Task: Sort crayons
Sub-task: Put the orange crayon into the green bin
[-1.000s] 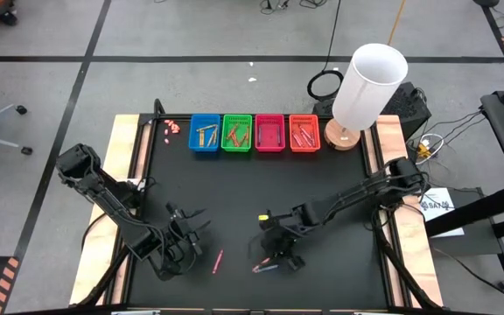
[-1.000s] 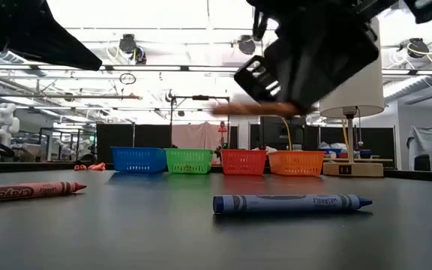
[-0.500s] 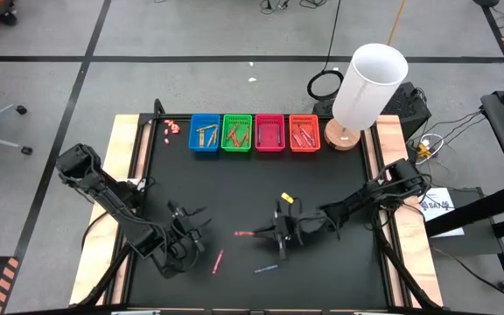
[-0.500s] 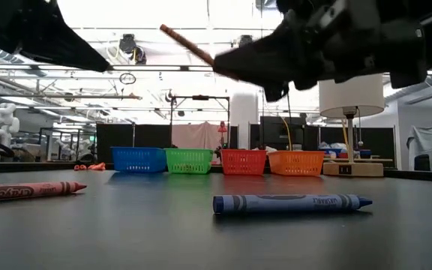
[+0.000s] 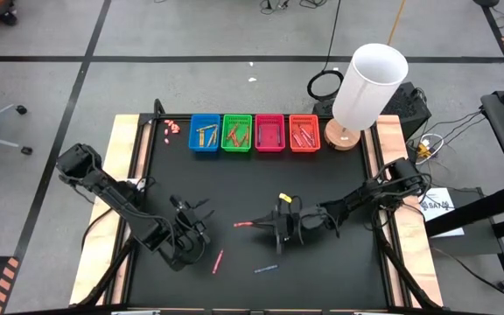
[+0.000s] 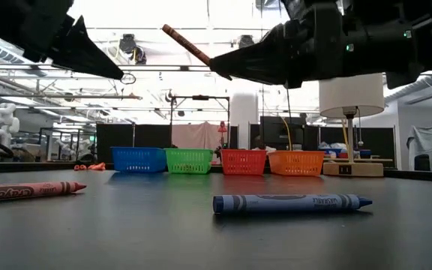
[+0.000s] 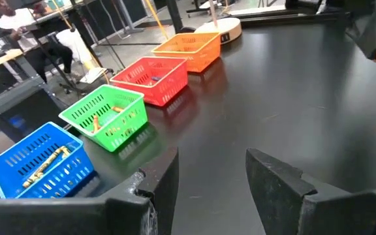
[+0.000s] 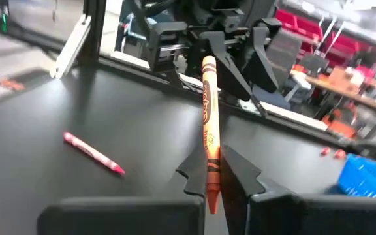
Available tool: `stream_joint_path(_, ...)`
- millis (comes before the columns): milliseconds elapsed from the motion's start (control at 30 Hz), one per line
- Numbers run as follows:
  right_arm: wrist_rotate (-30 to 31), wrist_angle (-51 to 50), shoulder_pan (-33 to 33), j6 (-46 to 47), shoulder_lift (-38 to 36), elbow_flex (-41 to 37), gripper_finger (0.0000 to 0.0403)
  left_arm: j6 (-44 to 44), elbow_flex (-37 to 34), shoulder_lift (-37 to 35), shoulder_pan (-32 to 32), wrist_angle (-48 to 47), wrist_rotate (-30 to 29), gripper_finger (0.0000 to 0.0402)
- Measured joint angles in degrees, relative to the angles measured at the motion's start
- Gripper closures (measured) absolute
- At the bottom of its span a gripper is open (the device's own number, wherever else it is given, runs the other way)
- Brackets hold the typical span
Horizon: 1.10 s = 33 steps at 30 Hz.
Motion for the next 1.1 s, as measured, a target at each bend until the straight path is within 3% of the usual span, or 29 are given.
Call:
stream_joint_path(733,-0.1,0.0,0.0,-44.4,0.0,0.0,0.0394,1.4,0.0,0.0,0.7,0.7,0.0,0.0226)
stream_joint_path(900,-0.1,0.0,0.1,-47.7,0.0,0.0,0.0394,1.4,0.0,0.0,0.7,0.8,0.0,0.0226)
stream_joint_path(1100,-0.1,0.0,0.1,-45.3,0.0,0.0,0.0394,1.4,0.0,0.0,0.7,0.9,0.1,0.0226)
